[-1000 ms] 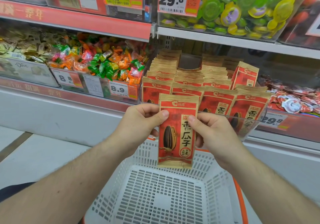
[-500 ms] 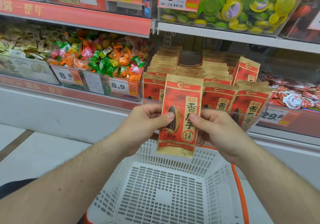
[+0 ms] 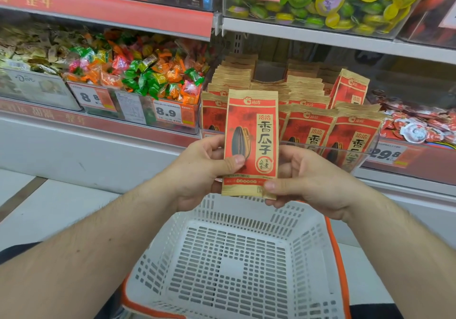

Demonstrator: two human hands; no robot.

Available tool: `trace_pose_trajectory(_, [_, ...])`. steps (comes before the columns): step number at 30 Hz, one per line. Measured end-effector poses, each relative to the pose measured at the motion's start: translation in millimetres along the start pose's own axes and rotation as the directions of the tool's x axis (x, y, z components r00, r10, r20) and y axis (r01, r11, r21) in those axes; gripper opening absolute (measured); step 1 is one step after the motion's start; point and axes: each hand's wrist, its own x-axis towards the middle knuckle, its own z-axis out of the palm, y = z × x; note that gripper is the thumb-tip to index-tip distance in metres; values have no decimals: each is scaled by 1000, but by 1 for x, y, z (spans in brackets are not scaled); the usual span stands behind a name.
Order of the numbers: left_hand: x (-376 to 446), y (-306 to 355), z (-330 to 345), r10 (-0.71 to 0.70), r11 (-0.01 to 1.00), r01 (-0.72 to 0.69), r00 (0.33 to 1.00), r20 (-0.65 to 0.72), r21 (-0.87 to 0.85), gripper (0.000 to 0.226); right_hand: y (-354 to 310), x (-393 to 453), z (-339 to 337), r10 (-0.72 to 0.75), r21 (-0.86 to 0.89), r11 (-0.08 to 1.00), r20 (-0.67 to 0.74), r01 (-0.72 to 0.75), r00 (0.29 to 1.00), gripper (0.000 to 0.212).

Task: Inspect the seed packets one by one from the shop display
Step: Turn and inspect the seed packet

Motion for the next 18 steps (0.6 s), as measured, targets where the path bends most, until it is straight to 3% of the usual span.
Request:
trace_pose_trajectory(6, [2, -3, -1, 5, 1000, -5, 1000, -9, 14, 34, 0, 0, 2, 1, -30, 1000, -8, -1, 1000, 48])
trace_pose_trajectory(11, [5, -9, -1, 151, 962, -113, 978, -141, 249, 35, -2, 1, 15, -37, -250, 968, -110, 9, 993, 51])
trace_pose_trajectory(18, [3, -13, 5, 18, 977, -1, 997, -79, 211, 48, -2, -1, 24, -89, -425, 904, -71, 51, 993, 48])
